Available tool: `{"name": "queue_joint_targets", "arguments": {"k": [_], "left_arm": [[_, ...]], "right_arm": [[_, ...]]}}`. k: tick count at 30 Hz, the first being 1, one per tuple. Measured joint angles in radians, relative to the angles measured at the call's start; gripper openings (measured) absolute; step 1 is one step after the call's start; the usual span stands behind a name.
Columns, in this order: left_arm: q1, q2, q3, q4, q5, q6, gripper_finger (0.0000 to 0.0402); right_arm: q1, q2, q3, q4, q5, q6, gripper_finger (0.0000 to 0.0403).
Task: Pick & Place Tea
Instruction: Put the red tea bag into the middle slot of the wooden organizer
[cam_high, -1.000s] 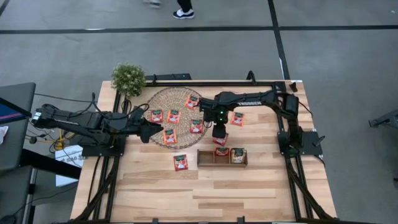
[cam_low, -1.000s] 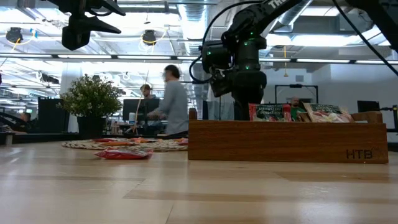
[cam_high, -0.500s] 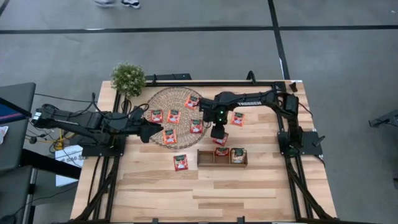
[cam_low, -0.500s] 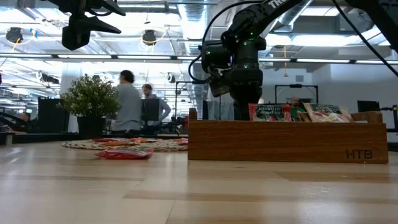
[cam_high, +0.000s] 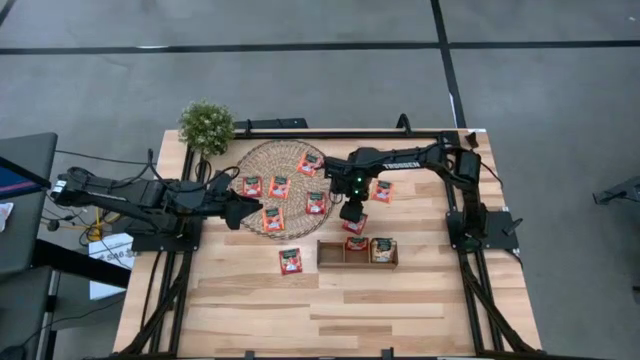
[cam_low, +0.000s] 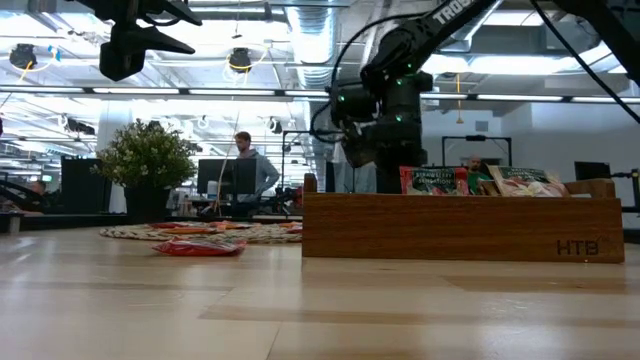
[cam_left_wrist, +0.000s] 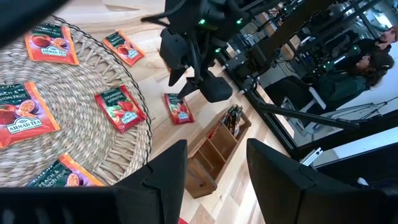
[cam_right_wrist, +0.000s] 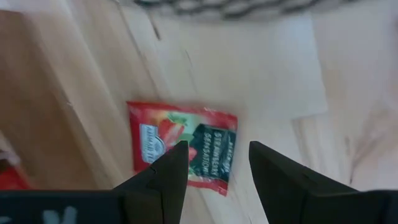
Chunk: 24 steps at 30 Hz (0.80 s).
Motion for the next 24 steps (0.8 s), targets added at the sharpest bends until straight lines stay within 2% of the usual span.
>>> {"name": "queue_joint_targets", "arguments": {"k": [10, 19, 24], "left_arm": [[0.000, 0.000, 0.000, 0.000, -0.011, 0.001, 0.0158], [0.000, 0.000, 0.000, 0.000, -0.011, 0.000, 0.0158], [0.000, 0.000, 0.000, 0.000, -0.024, 0.000, 0.0158]], "right_arm": [[-0.001, 0.000, -0.069, 0.077, 0.003, 0.021, 0.0166], [0.010, 0.000, -0.071, 0.076, 0.112, 0.021, 0.0168], [0.033, 0.007, -0.070, 0.077, 0.122, 0.019, 0.0166]]}}
